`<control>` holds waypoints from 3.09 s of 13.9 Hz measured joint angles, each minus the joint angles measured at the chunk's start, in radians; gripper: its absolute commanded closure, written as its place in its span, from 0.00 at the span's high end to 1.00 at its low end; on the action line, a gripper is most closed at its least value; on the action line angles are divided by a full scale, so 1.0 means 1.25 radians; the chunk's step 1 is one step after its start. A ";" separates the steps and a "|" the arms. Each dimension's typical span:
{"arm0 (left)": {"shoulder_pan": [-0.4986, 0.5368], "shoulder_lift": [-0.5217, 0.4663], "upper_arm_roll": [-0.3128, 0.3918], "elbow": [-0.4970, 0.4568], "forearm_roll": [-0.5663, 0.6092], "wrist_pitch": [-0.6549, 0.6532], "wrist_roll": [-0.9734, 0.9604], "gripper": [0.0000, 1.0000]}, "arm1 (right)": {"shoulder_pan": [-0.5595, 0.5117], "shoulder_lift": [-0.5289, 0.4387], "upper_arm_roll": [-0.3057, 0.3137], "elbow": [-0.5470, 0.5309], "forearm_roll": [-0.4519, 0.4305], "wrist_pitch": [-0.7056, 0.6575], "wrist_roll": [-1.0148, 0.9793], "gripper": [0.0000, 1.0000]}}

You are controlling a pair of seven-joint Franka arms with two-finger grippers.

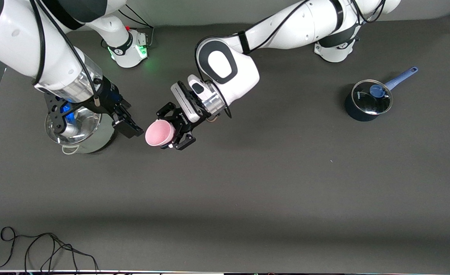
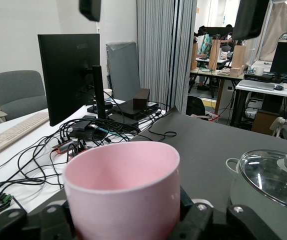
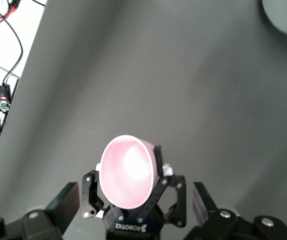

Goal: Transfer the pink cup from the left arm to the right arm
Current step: 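Reach the right gripper to the pink cup held by the left gripper, then close the right gripper on the pink cup base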

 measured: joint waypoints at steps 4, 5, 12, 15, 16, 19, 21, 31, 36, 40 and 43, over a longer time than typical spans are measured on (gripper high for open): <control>-0.008 0.000 0.013 0.011 0.000 0.003 -0.017 0.00 | -0.001 0.036 -0.001 -0.001 0.037 -0.002 0.010 1.00; -0.008 0.000 0.013 0.012 0.000 0.003 -0.018 0.00 | -0.001 0.049 -0.001 -0.002 0.042 -0.003 0.011 0.99; -0.009 -0.002 0.013 0.018 0.000 0.004 -0.019 0.00 | -0.001 0.085 -0.001 0.001 0.054 -0.075 0.011 0.97; -0.009 -0.002 0.013 0.019 0.000 0.004 -0.019 0.00 | -0.001 0.085 0.000 0.006 0.055 -0.090 0.011 0.90; -0.009 -0.002 0.013 0.019 0.000 0.004 -0.019 0.00 | -0.001 0.085 0.000 0.008 0.055 -0.094 0.011 0.86; -0.010 -0.003 0.013 0.019 0.000 0.004 -0.019 0.00 | -0.001 0.084 -0.001 0.016 0.055 -0.101 0.011 0.71; -0.010 -0.003 0.013 0.019 0.000 0.004 -0.019 0.00 | -0.001 0.084 0.000 0.019 0.055 -0.103 0.011 0.59; -0.017 -0.003 0.013 0.019 0.001 0.003 -0.019 0.00 | 0.000 0.085 0.003 0.027 0.055 -0.097 0.011 0.05; -0.018 -0.005 0.013 0.019 0.001 0.003 -0.019 0.00 | 0.000 0.086 0.003 0.031 0.055 -0.094 0.011 0.00; -0.020 -0.009 0.023 0.019 0.017 0.003 -0.017 1.00 | 0.000 0.087 0.004 0.036 0.055 -0.086 0.009 0.00; -0.020 -0.013 0.038 0.020 0.033 0.003 -0.018 1.00 | 0.000 0.087 0.005 0.038 0.051 -0.081 -0.001 0.00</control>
